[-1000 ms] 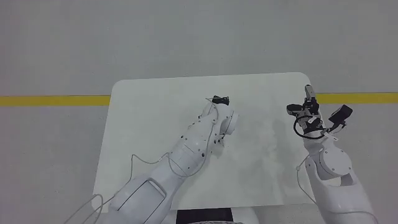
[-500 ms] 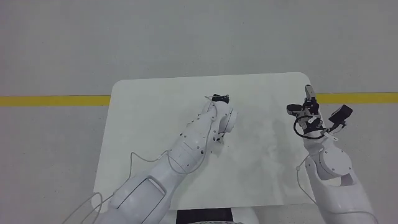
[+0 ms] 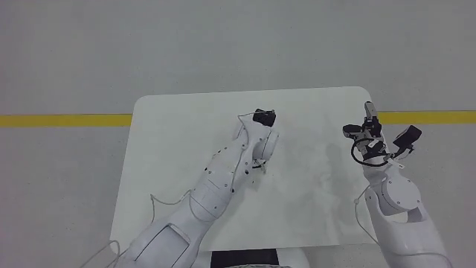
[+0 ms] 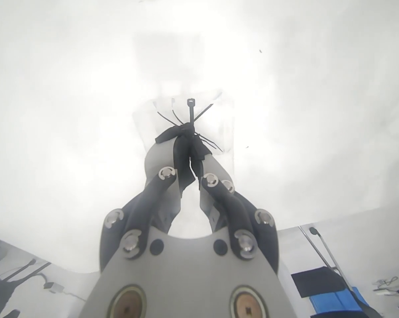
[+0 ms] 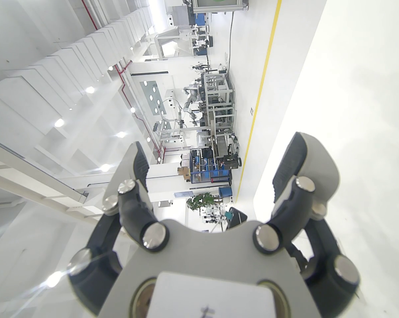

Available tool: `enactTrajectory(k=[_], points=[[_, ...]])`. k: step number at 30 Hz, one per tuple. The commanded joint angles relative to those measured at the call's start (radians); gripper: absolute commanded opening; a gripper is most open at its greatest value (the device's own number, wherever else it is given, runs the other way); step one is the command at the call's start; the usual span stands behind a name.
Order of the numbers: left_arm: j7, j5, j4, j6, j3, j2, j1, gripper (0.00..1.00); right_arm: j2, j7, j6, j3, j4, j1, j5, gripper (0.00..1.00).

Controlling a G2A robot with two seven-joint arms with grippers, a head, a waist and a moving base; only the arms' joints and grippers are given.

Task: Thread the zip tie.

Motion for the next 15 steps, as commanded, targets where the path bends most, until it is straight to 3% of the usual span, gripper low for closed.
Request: enactTrajectory(k=[1,10,15], points=[[0.0,-0.014,-0.03,-0.02,-0.012,0.008,0.015,0.0,0.0,0.0,0.0,0.0,0.0,0.0,0.0,1.0],[0.0,-0.042,-0.121,-0.056,-0.059,0.038,0.051,0.0,0.0,0.0,0.0,0.0,0.0,0.0,0.0,1.0],[0.0,-0.063,-0.153,-0.107,-0.08,0.056,0.059,0.0,0.0,0.0,0.0,0.0,0.0,0.0,0.0,1.0]])
